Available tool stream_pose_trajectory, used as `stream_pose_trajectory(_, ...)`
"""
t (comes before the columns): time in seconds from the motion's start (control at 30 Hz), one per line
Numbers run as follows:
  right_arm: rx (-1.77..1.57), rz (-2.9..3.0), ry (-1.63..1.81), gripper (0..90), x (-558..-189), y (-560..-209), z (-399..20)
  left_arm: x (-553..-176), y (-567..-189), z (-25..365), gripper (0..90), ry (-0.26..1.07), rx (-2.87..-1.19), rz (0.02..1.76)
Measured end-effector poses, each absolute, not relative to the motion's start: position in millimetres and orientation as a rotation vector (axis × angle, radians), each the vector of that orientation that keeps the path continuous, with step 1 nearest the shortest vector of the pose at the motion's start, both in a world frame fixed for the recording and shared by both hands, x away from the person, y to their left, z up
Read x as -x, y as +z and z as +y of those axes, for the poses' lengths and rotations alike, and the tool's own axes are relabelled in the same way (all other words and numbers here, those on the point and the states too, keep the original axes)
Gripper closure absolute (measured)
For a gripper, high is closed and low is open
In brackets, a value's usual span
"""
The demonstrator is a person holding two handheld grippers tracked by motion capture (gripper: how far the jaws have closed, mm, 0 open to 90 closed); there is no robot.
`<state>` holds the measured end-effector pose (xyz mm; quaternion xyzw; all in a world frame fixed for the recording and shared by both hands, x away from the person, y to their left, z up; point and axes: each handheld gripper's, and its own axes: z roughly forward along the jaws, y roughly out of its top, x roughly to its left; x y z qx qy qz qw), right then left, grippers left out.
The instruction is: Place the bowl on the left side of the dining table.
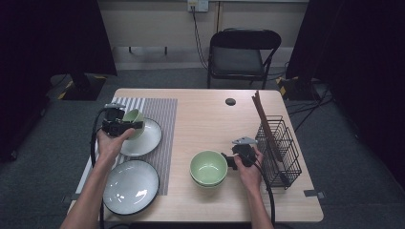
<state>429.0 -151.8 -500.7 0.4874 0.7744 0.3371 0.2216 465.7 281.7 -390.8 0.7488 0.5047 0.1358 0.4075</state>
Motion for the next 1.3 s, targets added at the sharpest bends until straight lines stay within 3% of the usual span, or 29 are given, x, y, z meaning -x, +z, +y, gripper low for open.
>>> stream_pose_trajectory(0.9,-1.347,2.140,0.932,17.8,-429,-501,-152,-470,-421,275,82.4,0.357,-1.967,1.296)
stream_pose_trajectory(1.3,-1.347,2.140,0.931,17.8,-429,-501,-152,-471,-433,267,80.5,0.289,-1.945,1.287)
